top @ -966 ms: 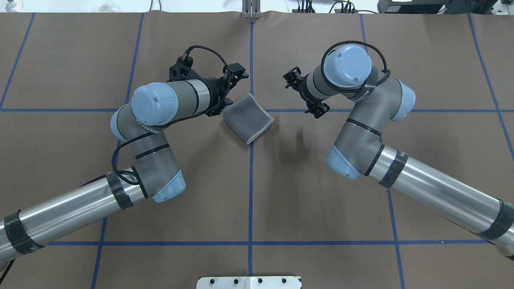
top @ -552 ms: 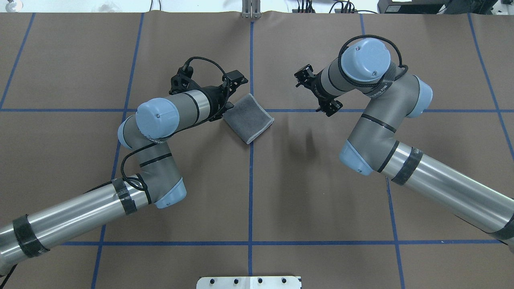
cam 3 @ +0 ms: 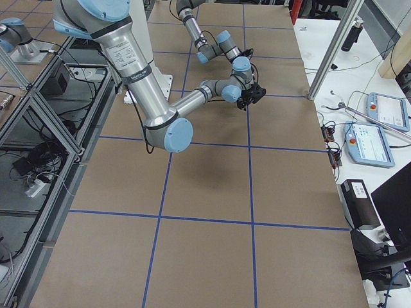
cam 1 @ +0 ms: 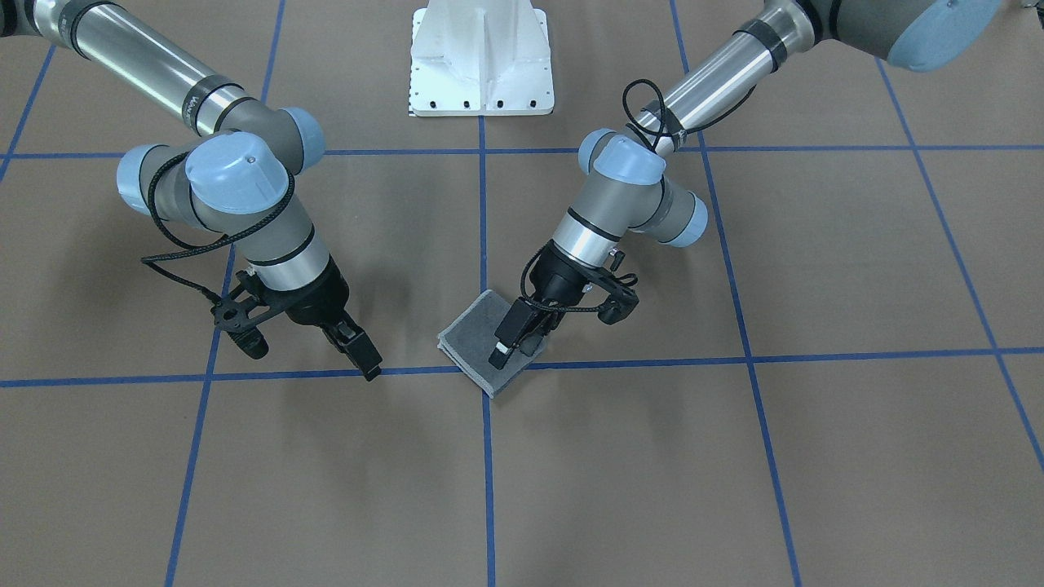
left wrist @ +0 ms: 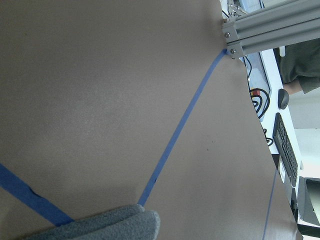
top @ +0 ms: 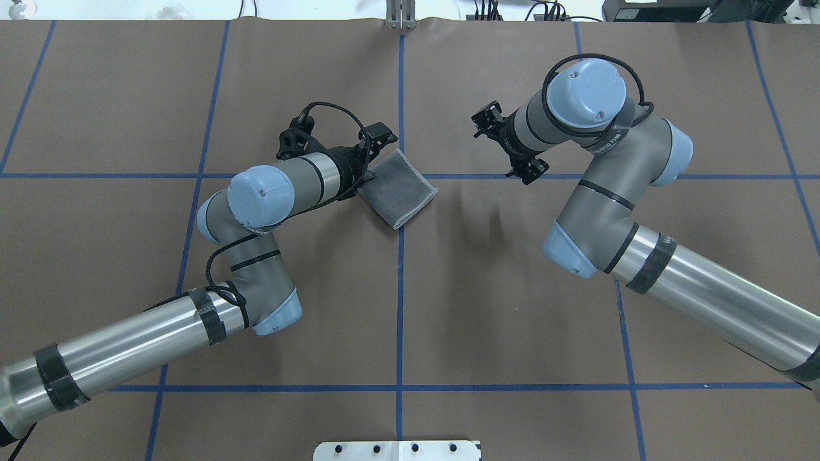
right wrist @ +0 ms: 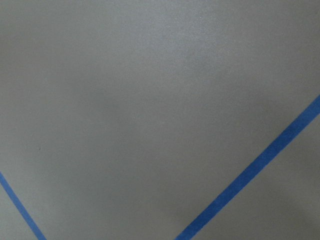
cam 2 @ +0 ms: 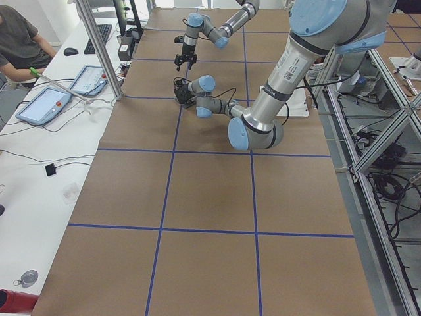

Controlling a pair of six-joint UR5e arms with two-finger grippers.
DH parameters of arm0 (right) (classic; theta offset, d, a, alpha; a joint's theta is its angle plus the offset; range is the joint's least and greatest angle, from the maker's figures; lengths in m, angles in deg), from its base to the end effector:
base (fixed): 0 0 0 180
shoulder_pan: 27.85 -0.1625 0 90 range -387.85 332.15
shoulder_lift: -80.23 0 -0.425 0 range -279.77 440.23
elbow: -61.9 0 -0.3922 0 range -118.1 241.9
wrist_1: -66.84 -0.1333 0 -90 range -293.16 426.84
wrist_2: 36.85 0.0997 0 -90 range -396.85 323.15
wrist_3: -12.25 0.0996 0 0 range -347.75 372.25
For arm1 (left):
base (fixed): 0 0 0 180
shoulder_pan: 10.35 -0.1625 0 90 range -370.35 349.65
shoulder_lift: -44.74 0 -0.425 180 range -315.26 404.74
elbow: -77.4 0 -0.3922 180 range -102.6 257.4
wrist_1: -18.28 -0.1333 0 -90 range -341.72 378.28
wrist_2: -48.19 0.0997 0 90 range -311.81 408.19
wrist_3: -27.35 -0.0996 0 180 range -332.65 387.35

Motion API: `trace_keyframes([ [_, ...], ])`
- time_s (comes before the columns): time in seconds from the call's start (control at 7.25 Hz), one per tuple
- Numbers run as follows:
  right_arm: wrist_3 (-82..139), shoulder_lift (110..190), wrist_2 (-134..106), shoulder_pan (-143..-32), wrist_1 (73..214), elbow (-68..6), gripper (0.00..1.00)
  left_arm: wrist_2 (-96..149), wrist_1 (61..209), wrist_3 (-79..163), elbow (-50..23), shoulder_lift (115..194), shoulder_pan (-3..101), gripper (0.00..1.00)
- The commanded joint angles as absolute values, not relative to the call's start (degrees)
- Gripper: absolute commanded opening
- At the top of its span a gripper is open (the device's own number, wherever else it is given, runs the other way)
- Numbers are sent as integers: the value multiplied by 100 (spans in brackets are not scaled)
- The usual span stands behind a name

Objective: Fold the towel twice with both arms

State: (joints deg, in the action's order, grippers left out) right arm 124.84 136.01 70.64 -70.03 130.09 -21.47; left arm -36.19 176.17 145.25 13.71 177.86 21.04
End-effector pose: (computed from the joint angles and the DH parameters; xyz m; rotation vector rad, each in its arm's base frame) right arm -0.4656 -0.5613 0.3067 -0.1221 -1.0109 0.8911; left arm 0.5861 -0.5252 0.2692 0.1301 1.5406 -0.9036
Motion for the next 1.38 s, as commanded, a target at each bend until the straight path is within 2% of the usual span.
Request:
trace_keyframes([
  [0.0, 12484, 13604, 7064, -7004, 13012, -2150, 100, -3618, 17631, 14495, 1420, 17790, 2120, 100],
  [1.24, 12484, 13595, 7064, -7030, 13021, -2186, 100, -3679, 17614, 14442, 1386, 17675, 2182, 100],
])
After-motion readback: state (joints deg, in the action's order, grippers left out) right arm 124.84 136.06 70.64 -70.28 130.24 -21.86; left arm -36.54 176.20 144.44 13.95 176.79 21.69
